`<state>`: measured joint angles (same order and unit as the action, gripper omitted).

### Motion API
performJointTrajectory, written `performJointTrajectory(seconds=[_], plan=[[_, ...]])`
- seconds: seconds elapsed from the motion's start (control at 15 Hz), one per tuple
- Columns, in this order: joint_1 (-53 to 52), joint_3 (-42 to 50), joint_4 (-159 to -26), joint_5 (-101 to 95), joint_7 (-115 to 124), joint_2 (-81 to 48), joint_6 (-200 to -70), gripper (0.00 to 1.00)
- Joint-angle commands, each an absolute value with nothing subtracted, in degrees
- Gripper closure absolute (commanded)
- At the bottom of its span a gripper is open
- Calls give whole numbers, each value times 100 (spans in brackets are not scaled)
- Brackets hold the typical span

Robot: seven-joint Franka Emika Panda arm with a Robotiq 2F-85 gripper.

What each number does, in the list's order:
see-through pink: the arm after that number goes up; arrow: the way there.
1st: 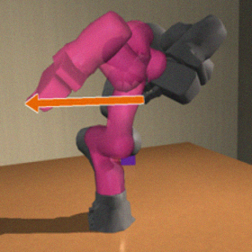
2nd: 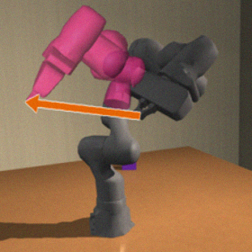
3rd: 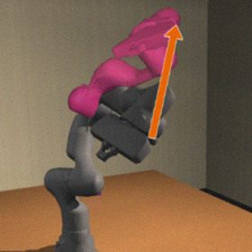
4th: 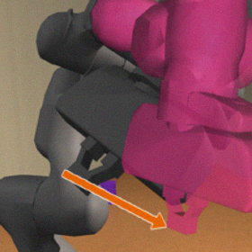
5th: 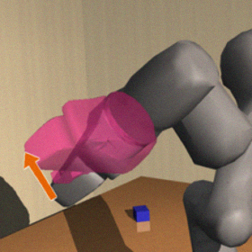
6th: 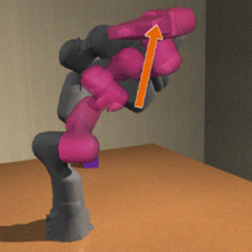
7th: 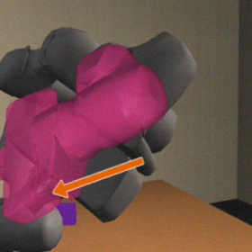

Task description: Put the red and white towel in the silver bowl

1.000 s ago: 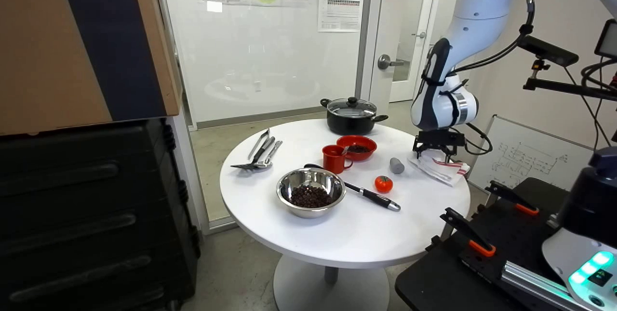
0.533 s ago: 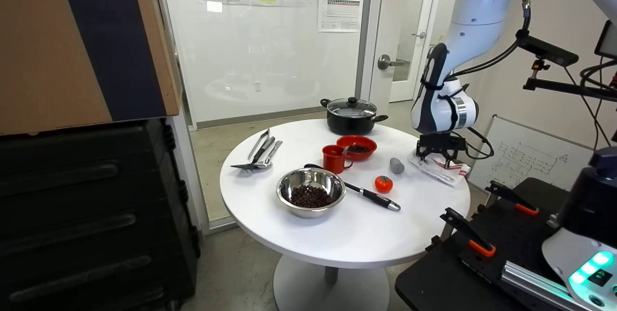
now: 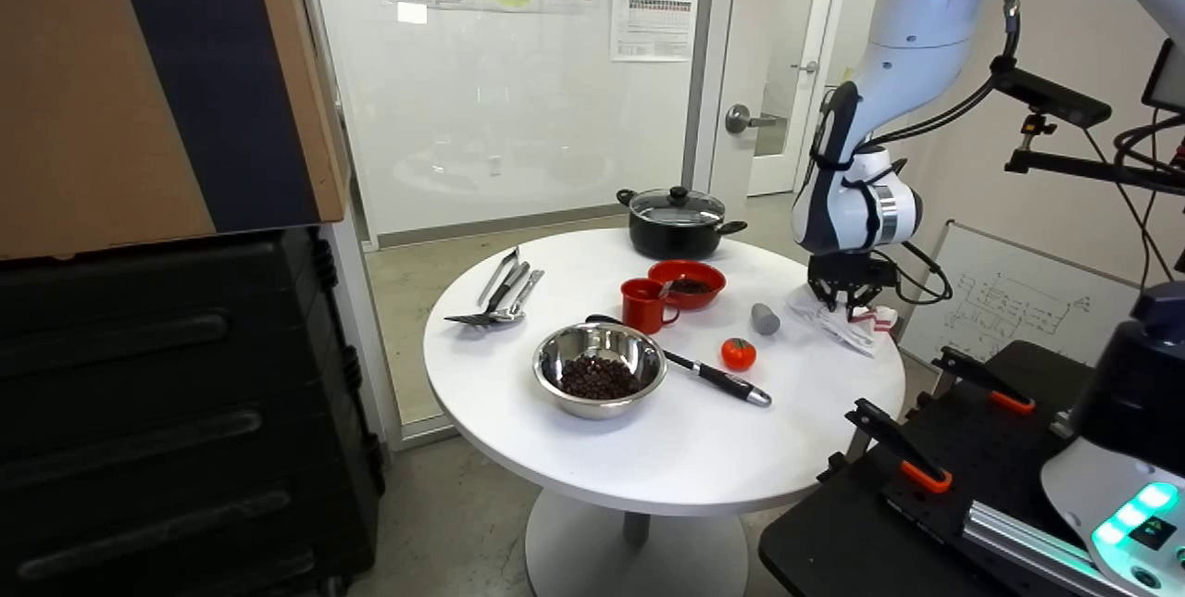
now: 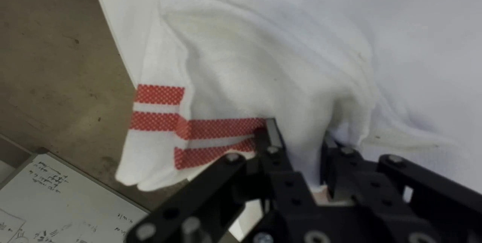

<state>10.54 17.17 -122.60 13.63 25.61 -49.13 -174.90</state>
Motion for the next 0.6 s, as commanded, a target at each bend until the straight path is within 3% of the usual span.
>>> performJointTrajectory(seconds=[0.0, 0.53], plan=[[1015, 1720, -12075, 1629, 2545, -5120, -17502, 99], [1246, 1536, -12136, 1816, 2414, -4287, -16765, 96]])
